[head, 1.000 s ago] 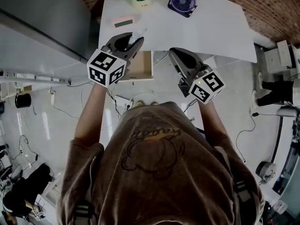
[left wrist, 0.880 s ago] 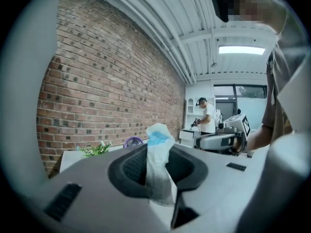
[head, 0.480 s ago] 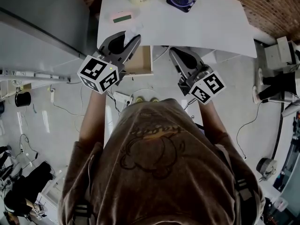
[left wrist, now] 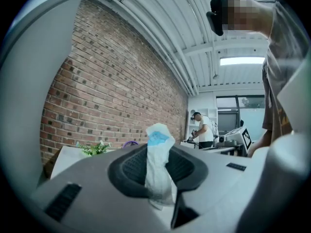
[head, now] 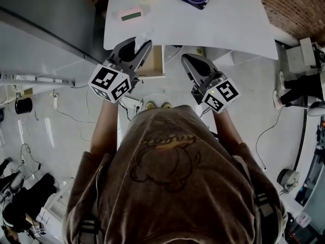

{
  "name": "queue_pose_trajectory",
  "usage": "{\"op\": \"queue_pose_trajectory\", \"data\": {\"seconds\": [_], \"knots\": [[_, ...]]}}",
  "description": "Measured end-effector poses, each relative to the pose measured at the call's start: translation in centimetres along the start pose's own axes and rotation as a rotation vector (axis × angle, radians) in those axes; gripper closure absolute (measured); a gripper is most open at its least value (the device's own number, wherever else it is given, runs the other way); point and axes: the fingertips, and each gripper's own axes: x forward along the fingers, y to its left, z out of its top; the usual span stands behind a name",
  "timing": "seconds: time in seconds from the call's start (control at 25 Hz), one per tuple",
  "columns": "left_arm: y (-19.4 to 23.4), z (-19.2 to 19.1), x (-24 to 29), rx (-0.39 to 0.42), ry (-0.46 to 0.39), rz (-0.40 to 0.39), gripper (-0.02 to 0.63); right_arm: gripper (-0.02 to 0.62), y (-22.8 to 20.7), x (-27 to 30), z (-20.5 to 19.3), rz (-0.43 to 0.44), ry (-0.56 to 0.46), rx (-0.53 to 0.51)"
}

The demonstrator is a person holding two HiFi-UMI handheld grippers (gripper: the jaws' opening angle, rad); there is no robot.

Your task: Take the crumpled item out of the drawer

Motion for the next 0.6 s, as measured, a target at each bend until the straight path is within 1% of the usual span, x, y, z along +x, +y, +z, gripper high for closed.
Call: {"op": "queue_pose_trajectory", "data": {"seconds": [0.2,0.36,0.6], "knots": [[0.2,-2.2,0.2,-0.01,0.035,0.019,0.518,0.598,-0.3,0.0,-1.3,-0.008,0.025,0.008],[0.4,-3.5,0.0,-0.026,0.045,0.034,0.518,0.598,-0.5,-0.1,-2.4,-0.01,0.054,0.011],[0.4,-5.2,-0.5,-0.034,0.063,0.06,0.518,0.598,-0.7,-0.8,-3.3,-0.025,0.063,0.035]]}}
